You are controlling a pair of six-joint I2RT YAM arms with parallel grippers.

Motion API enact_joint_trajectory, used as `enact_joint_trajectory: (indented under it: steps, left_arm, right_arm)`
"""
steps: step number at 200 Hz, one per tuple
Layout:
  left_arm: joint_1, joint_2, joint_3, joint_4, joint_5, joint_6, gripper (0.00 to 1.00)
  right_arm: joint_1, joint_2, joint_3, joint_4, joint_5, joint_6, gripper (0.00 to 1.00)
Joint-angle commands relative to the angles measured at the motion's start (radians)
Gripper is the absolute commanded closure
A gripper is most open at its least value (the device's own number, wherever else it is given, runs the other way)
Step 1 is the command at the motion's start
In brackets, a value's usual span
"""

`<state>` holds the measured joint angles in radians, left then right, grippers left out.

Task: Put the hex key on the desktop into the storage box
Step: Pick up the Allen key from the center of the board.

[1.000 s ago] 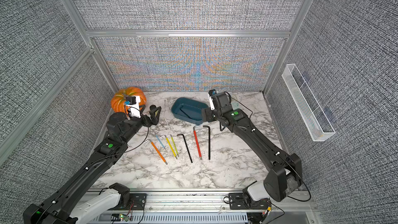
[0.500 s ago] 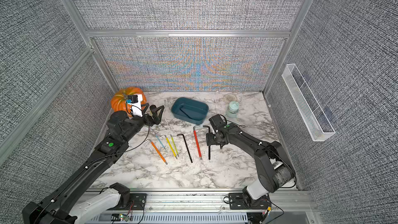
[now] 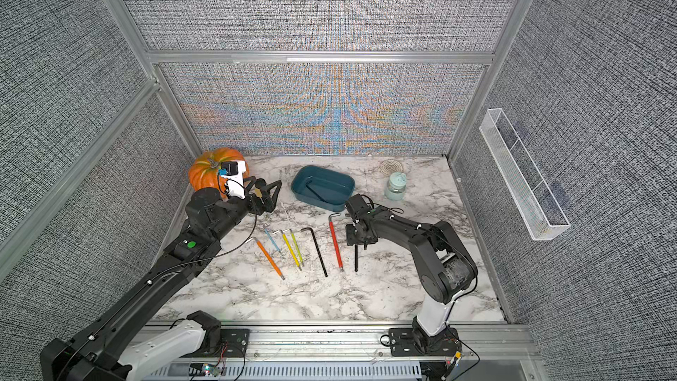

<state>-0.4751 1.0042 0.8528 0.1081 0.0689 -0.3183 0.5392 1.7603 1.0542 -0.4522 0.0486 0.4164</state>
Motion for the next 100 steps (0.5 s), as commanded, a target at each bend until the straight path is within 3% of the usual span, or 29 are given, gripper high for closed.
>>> enact_joint_trajectory:
  steps: [1, 12, 35, 62, 94, 100]
  left_arm:
    - [0.0, -0.005, 0.007, 0.004, -0.017, 0.026, 0.0]
    - [0.001, -0.007, 0.005, 0.001, -0.02, 0.029, 0.0]
    - [0.0, -0.011, -0.007, -0.001, -0.027, 0.036, 0.0]
    - [0.001, -0.033, -0.016, -0.008, -0.054, 0.043, 0.0]
    - [0.0, -0.061, -0.029, 0.013, -0.072, 0.045, 0.0]
    - [0.0, -0.063, -0.03, 0.014, -0.069, 0.041, 0.0]
  right_arm:
    - [0.005, 0.017, 0.004, -0.002, 0.023, 0.013, 0.47]
    - [0.007, 0.022, 0.0, 0.001, 0.025, 0.016, 0.5]
    - [0.017, 0.033, -0.002, 0.0, 0.031, 0.019, 0.66]
    - [0.027, 0.037, -0.01, -0.012, 0.043, 0.017, 0.77]
    - [0.024, 0.013, -0.033, -0.031, 0.053, -0.014, 1.0]
    - [0.022, 0.002, -0.041, -0.033, 0.051, -0.02, 1.0]
